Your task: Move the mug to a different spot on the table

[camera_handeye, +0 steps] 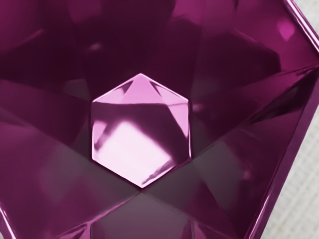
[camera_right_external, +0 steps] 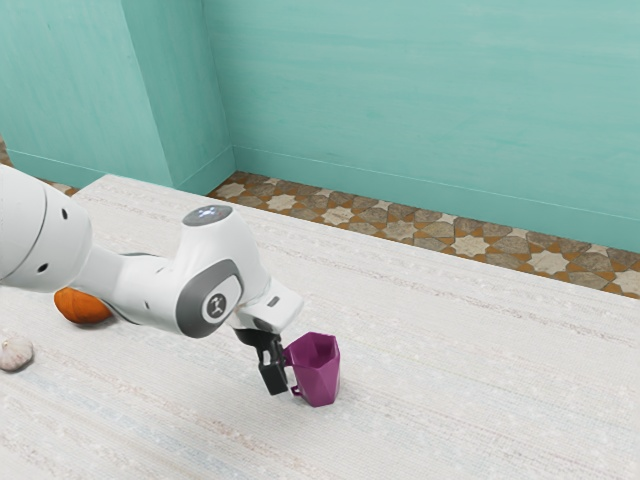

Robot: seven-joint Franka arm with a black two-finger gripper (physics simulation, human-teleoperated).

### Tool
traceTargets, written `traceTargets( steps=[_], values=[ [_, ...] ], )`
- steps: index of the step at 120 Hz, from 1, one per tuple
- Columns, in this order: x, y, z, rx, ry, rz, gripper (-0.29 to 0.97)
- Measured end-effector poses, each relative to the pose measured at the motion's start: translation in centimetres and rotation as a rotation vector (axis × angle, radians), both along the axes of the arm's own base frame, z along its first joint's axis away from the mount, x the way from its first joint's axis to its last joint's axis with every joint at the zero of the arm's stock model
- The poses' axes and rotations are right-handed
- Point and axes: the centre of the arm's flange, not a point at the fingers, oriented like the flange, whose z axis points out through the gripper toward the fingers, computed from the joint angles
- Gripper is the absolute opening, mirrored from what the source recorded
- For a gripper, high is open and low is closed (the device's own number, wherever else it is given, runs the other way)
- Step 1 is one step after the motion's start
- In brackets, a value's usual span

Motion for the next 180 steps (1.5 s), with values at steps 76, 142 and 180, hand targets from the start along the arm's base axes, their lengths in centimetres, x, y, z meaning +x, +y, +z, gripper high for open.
traceTargets(
  steps=[76,142,180],
  values=[
    [0.2,-0.3,0.0,0.003,-0.010,-0.021,0.13],
    [-1.7,3.7,2.3,-0.008,-0.191,0.036,0.02],
    [-2.6,14.3,3.8,-0.138,-0.338,0.394,-0.06]
  ],
)
